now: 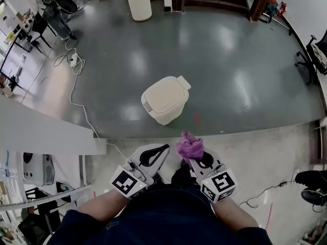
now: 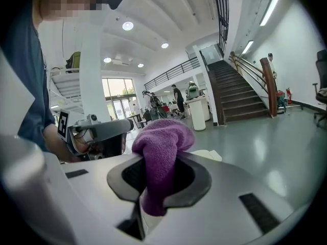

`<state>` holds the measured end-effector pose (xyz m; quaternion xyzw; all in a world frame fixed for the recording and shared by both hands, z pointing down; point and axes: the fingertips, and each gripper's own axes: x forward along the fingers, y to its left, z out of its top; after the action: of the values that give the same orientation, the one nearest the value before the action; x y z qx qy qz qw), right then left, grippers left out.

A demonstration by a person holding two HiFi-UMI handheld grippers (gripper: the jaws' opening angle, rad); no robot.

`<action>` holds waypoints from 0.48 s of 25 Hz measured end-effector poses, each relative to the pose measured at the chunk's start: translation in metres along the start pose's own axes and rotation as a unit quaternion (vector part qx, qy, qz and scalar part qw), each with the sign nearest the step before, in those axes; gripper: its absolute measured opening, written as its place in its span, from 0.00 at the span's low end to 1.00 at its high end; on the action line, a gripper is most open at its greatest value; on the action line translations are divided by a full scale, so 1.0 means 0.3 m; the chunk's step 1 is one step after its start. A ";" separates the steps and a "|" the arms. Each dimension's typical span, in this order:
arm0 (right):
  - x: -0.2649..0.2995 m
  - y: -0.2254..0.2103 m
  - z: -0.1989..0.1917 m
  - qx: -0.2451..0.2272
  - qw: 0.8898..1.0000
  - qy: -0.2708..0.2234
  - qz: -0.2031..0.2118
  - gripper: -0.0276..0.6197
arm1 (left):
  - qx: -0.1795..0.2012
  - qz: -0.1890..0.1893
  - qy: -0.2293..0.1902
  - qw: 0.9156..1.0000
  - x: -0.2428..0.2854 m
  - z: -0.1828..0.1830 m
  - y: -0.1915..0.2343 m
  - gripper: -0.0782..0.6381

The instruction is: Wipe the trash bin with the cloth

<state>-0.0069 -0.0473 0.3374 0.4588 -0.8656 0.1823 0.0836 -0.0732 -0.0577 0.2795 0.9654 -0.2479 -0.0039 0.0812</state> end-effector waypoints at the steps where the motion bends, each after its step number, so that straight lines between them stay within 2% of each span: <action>1: 0.015 -0.041 0.001 0.003 1.000 0.002 0.001 0.16 | -0.003 0.007 0.009 1.000 0.034 -0.020 0.025 0.09; 3: 0.042 -0.111 -0.001 0.010 1.000 0.005 0.005 0.16 | -0.006 0.020 0.018 1.000 0.098 -0.053 0.076 0.09; 6: 0.081 -0.207 -0.013 0.020 1.000 0.011 0.015 0.16 | -0.001 0.037 0.009 0.999 0.196 -0.077 0.148 0.09; 12: 0.161 -0.388 -0.058 0.046 0.998 0.019 0.033 0.16 | 0.001 0.081 0.040 0.996 0.345 -0.175 0.280 0.09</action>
<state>0.0614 -0.1370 0.3963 0.4298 -0.8692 0.2335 0.0728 -0.0200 -0.1718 0.3480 0.9416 -0.3217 0.0412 0.0903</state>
